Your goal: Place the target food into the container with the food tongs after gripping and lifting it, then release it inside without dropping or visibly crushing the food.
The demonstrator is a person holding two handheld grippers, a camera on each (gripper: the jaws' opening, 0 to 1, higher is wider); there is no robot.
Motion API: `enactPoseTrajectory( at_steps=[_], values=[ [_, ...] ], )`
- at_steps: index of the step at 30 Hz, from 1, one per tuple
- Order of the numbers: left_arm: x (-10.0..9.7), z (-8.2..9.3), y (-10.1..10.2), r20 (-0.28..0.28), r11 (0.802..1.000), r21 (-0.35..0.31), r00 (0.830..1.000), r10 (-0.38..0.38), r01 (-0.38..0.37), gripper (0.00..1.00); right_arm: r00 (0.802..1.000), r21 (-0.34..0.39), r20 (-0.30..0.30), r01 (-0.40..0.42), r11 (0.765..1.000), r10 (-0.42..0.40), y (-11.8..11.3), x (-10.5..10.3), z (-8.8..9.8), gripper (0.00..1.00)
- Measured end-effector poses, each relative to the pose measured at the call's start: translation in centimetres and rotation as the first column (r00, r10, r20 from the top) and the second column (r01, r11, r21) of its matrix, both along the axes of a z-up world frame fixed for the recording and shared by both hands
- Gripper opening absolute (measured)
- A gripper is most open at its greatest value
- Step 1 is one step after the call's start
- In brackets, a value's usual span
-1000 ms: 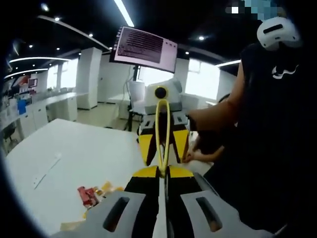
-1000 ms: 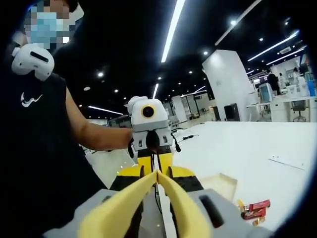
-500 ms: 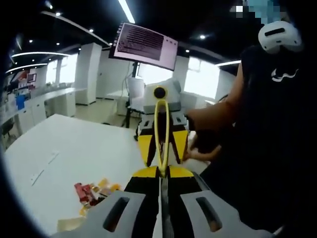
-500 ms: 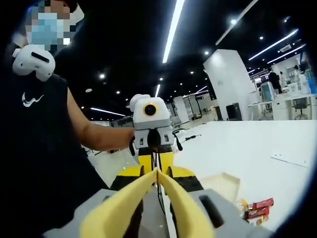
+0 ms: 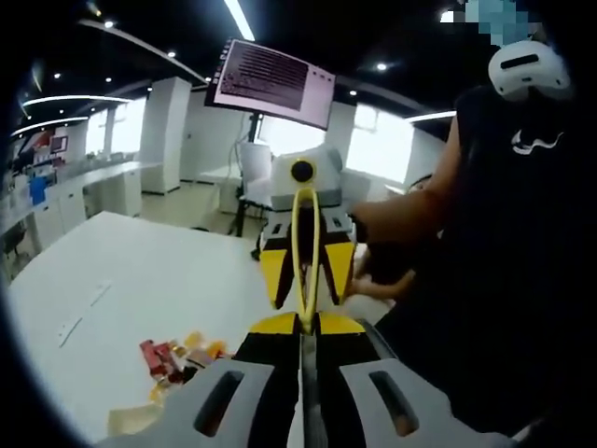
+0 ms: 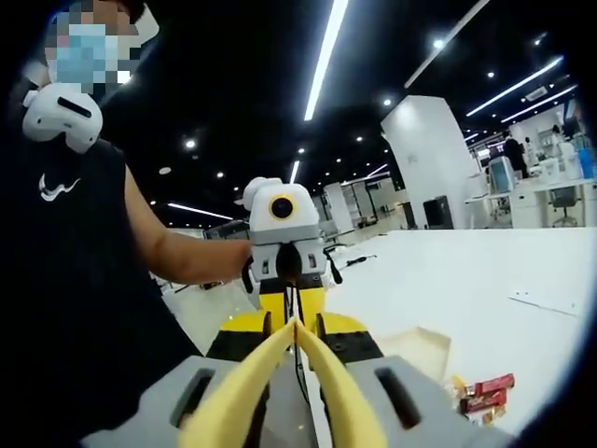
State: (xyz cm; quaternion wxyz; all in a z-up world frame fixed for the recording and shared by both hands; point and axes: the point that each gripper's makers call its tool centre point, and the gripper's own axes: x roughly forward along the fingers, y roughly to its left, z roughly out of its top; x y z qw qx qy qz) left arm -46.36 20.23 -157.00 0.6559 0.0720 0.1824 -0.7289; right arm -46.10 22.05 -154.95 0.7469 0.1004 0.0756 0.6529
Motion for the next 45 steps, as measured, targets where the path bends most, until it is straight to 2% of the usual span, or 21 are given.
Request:
enactPoseTrajectory(
  at_steps=[3, 5, 12, 19, 24, 27, 29, 32, 34, 36, 38, 40, 41, 43, 45],
  values=[
    [0.0, 0.0, 0.0, -0.004, 1.000, 0.000, 1.000, -0.001, 0.001, 0.00, 1.000, -0.006, 0.007, 0.004, 1.000, -0.004, 0.0, 0.0, 0.0, 0.18],
    [0.2, -0.3, 0.1, -0.006, 1.000, 0.016, 1.000, 0.010, -0.009, 0.01, 0.999, -0.027, 0.051, 0.019, 0.999, -0.017, 0.1, 0.2, -0.3, 0.19],
    [0.3, -0.6, 0.5, -0.015, 1.000, 0.011, 1.000, 0.026, -0.026, 0.07, 0.999, -0.067, 0.052, 0.017, 0.998, -0.014, 0.4, 0.3, -0.6, 0.21],
    [0.3, -0.7, 0.6, -0.007, 0.999, 0.017, 0.999, 0.034, -0.034, 0.09, 0.999, -0.078, 0.045, 0.010, 0.997, -0.006, 0.6, 0.2, -0.8, 0.21],
    [0.5, -0.1, 0.8, -0.014, 0.998, -0.012, 0.998, 0.054, -0.055, 0.12, 0.999, -0.058, 0.050, 0.022, 0.998, -0.019, 0.6, 0.4, -0.3, 0.23],
    [0.8, -0.3, 0.9, -0.008, 0.997, -0.012, 0.997, 0.074, -0.074, 0.13, 0.995, -0.065, 0.101, 0.024, 0.998, -0.018, 0.8, 0.5, -0.4, 0.23],
    [1.0, -0.4, 1.0, -0.001, 0.996, -0.016, 0.996, 0.090, -0.090, 0.16, 0.996, -0.064, 0.081, 0.035, 0.997, -0.030, 0.8, 0.8, -0.5, 0.23],
    [1.3, -0.3, 1.0, 0.026, 0.992, -0.051, 0.993, 0.115, -0.113, 0.19, 0.994, -0.083, 0.098, 0.048, 0.995, -0.039, 0.7, 1.0, -0.7, 0.24],
    [1.5, -0.3, 1.2, 0.021, 0.991, -0.058, 0.992, 0.126, -0.124, 0.21, 0.995, -0.098, 0.078, 0.062, 0.993, -0.055, 0.7, 1.4, -0.7, 0.25],
    [1.7, -0.2, 1.4, 0.022, 0.989, -0.067, 0.991, 0.134, -0.133, 0.28, 0.994, -0.109, 0.080, 0.082, 0.991, -0.074, 0.4, 1.8, -0.9, 0.25],
    [2.4, 0.2, 1.5, 0.042, 0.982, -0.092, 0.984, 0.170, -0.166, 0.40, 0.992, -0.100, 0.075, 0.107, 0.989, -0.100, -0.2, 2.3, -0.8, 0.25],
    [3.6, 0.6, 1.9, 0.112, 0.968, -0.134, 0.967, 0.228, -0.213, 0.53, 0.991, -0.099, 0.080, 0.118, 0.988, -0.110, -0.5, 2.5, -0.7, 0.25],
    [4.1, 0.6, 2.2, 0.128, 0.961, -0.144, 0.959, 0.254, -0.235, 0.62, 0.990, -0.103, 0.080, 0.122, 0.987, -0.114, -0.6, 2.6, -0.7, 0.25],
    [4.8, 0.1, 3.0, 0.119, 0.951, -0.127, 0.947, 0.298, -0.283, 0.75, 0.989, -0.115, 0.075, 0.134, 0.984, -0.125, -1.0, 2.9, -0.8, 0.25],
    [5.6, -0.7, 4.2, 0.135, 0.936, -0.106, 0.928, 0.348, -0.336, 0.85, 0.987, -0.128, 0.072, 0.155, 0.980, -0.146, -1.5, 3.3, -1.1, 0.26]
  ],
)
